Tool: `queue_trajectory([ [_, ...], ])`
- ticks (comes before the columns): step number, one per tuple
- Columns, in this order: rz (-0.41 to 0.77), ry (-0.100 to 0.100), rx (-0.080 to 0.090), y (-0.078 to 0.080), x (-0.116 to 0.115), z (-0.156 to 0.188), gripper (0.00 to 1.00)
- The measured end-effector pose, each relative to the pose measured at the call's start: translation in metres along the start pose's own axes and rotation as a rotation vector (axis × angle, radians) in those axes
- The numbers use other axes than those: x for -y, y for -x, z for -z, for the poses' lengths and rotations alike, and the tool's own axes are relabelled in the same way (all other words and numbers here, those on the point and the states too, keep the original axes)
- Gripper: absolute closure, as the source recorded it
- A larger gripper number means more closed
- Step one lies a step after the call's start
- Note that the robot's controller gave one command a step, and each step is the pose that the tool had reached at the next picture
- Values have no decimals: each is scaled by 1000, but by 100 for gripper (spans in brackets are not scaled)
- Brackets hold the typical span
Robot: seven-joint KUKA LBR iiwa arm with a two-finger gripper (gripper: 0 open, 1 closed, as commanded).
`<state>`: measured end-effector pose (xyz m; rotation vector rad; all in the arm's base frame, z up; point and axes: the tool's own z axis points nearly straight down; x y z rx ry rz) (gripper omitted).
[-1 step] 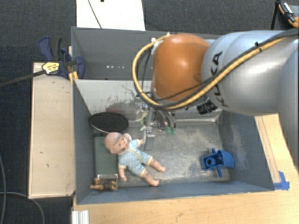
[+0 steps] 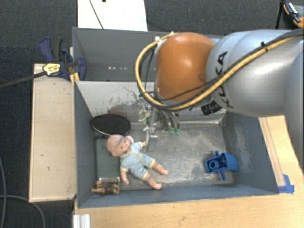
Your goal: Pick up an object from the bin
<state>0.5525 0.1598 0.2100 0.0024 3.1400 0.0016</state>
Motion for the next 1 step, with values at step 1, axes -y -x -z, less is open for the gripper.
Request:
queue_trajectory([
  [1, -12, 1, 2, -3, -32, -53, 0],
])
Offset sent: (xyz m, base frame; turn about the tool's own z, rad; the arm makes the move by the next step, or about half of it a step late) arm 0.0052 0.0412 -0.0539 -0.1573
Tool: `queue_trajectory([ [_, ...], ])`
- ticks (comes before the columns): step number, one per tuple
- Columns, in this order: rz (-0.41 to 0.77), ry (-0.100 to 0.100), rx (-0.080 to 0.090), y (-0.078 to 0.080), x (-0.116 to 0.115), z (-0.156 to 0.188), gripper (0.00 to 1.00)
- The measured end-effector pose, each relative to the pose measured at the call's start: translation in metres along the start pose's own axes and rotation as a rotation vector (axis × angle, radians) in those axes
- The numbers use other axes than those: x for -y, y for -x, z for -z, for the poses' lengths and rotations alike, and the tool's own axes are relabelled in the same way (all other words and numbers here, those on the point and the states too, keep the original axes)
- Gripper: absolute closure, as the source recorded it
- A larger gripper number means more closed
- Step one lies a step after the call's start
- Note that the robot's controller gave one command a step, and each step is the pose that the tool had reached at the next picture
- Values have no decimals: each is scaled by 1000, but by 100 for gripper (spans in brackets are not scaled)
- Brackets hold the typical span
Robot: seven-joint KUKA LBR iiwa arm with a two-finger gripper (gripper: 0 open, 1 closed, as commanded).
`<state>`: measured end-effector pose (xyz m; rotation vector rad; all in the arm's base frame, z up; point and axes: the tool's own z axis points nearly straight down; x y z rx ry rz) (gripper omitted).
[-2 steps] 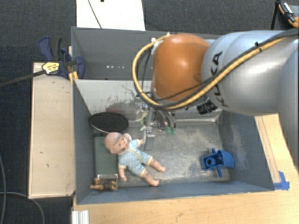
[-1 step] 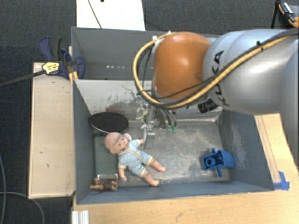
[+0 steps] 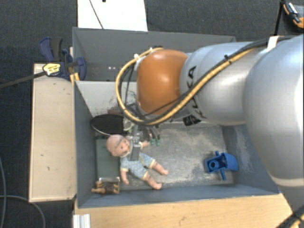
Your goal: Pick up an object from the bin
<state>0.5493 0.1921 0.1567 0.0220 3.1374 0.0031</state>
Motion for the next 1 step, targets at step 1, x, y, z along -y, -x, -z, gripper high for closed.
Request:
queue_trajectory([
  [1, 105, -1, -3, 4, -7, -8, 0],
])
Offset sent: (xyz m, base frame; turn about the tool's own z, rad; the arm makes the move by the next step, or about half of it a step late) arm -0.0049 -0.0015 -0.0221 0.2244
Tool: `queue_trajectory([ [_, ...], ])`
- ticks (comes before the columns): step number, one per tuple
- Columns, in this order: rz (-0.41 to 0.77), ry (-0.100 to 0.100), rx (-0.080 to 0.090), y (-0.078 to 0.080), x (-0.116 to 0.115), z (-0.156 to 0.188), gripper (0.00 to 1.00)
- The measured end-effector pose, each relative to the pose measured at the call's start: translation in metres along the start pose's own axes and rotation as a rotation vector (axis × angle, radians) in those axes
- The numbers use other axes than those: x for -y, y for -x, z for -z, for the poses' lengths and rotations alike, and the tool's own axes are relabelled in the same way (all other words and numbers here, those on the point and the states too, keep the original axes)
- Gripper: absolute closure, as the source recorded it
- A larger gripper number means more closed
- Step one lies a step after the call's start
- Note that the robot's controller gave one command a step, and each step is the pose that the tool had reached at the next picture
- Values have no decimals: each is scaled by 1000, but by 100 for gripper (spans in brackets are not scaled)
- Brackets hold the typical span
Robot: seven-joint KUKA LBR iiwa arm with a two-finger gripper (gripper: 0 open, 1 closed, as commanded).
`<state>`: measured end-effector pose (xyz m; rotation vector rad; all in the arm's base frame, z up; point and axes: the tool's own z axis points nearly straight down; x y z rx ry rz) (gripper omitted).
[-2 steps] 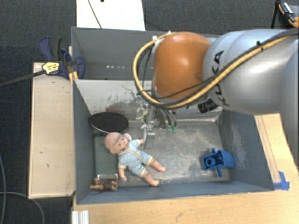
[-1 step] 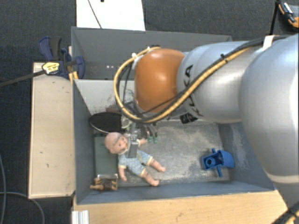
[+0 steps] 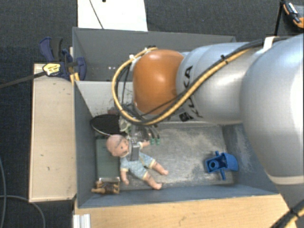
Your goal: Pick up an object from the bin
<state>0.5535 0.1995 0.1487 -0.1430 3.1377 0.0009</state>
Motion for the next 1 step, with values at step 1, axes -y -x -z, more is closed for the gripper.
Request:
queue_trajectory([
  [1, -194, 0, 0, -5, 5, -7, 0],
])
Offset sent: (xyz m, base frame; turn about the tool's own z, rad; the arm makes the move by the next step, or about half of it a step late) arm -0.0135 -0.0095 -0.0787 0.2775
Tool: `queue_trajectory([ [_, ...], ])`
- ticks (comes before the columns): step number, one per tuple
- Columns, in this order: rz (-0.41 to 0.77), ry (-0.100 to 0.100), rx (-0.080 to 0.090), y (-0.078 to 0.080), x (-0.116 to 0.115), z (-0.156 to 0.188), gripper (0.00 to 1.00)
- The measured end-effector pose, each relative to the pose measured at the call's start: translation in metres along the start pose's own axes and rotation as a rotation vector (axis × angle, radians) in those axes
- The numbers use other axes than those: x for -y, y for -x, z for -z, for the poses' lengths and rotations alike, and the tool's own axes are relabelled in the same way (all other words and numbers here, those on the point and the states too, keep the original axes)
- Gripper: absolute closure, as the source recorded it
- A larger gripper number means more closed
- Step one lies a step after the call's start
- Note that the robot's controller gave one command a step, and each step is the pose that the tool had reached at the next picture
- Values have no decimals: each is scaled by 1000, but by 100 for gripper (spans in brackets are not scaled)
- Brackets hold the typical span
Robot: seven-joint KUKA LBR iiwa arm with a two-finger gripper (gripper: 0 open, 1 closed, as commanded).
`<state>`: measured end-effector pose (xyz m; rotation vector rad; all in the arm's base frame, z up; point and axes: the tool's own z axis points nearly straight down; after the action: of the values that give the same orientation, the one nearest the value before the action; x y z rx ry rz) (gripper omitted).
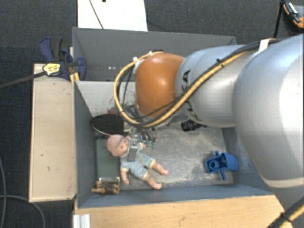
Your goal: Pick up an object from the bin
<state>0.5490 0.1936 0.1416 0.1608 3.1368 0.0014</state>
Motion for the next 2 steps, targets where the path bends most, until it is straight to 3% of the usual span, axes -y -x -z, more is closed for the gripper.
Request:
queue_trajectory([
  [1, -93, 5, 10, -4, 2, -59, 0],
  [2, -100, 10, 25, -1, 4, -88, 100],
])
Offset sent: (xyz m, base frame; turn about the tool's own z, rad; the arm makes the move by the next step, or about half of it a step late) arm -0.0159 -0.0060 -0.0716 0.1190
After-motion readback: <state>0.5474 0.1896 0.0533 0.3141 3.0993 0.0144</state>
